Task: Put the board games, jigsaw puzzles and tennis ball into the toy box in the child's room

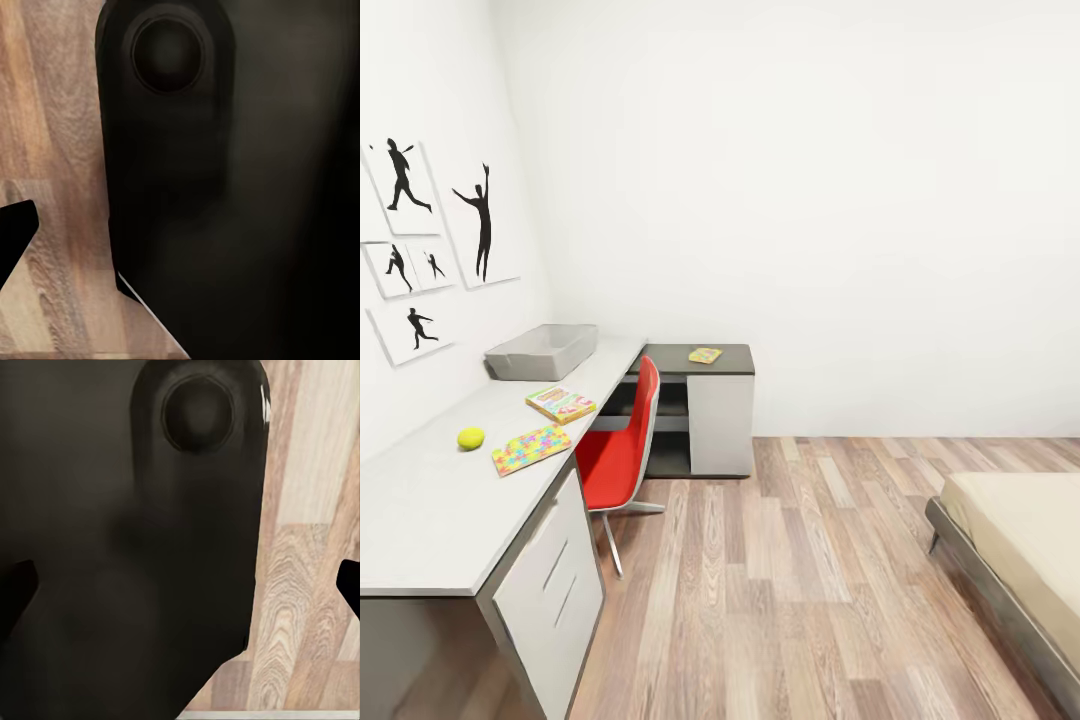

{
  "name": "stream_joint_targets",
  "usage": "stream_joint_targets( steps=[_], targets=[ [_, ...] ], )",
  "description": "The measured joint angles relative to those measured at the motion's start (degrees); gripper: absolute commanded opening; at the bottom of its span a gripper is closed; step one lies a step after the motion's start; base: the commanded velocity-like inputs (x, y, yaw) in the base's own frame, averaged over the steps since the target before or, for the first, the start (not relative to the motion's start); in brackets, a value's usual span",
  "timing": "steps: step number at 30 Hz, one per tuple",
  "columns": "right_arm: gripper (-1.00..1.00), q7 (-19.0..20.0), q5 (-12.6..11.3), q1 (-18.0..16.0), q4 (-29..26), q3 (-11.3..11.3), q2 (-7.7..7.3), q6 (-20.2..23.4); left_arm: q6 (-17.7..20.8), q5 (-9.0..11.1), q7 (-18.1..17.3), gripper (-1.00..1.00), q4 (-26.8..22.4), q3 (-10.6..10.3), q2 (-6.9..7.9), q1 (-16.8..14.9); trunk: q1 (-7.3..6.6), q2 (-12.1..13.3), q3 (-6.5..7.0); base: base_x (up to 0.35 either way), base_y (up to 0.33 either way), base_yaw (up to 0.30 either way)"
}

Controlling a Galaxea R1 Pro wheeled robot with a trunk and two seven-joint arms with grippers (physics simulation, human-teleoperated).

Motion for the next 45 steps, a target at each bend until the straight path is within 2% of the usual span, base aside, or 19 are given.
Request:
stream_joint_targets(
  steps=[3,24,28,33,34,35,37,39,44,45],
  targets=[
    [1.00,0.6,0.2,0.1,0.0,0.4,-0.16,0.0,-0.1,0.4,0.2,1.00,0.0,0.1,-0.51,-0.1,0.00,0.0,0.01,0.000,0.000,0.000],
    [1.00,0.6,0.2,0.1,0.0,0.4,0.08,0.0,-0.1,0.3,0.2,1.00,0.0,0.1,-0.52,-0.1,0.00,0.0,0.00,0.000,0.000,0.000],
    [1.00,0.5,0.2,-1.2,-1.3,0.1,-0.04,0.3,1.1,-0.4,0.3,1.00,-1.2,-0.1,-0.05,-1.4,0.01,0.0,0.04,0.000,0.000,0.000],
    [1.00,0.5,0.1,-2.9,-2.9,0.0,-0.11,1.4,2.5,-0.6,0.4,1.00,-2.8,-0.1,-0.67,-3.1,0.01,0.0,0.04,0.000,0.000,0.000],
    [1.00,0.5,0.0,-6.1,-2.9,-0.1,-0.13,2.0,5.7,-0.6,0.5,1.00,-3.2,-0.1,-0.87,-5.8,0.01,0.0,0.03,0.000,0.000,0.000],
    [1.00,0.4,-0.1,-10.0,-3.0,0.0,-0.16,2.3,6.6,-0.6,0.5,1.00,-3.3,-0.2,-1.09,-7.7,0.01,0.0,0.06,0.000,0.000,0.000],
    [1.00,0.3,-0.1,-10.0,-3.0,-0.1,-0.23,2.5,7.5,-0.6,0.5,1.00,-3.3,-0.2,-1.56,-8.6,0.01,0.0,0.04,0.000,0.000,0.000],
    [1.00,0.3,-0.2,-12.2,-3.0,-0.2,-0.84,2.7,8.7,-0.6,0.5,1.00,-3.4,-0.2,-2.44,-10.9,0.01,0.0,0.05,0.000,0.000,0.000],
    [1.00,0.3,-0.1,-19.5,-3.1,-0.1,-1.85,2.8,10.7,-0.5,0.1,1.00,-3.4,-0.2,-3.51,-17.7,0.01,0.0,0.05,0.000,0.000,0.000],
    [1.00,0.3,-0.1,-21.4,-3.1,-0.1,-2.10,2.8,11.1,-0.4,0.1,1.00,-3.4,-0.2,-3.90,-20.0,0.01,0.0,0.05,0.000,0.000,0.000]
  ],
)
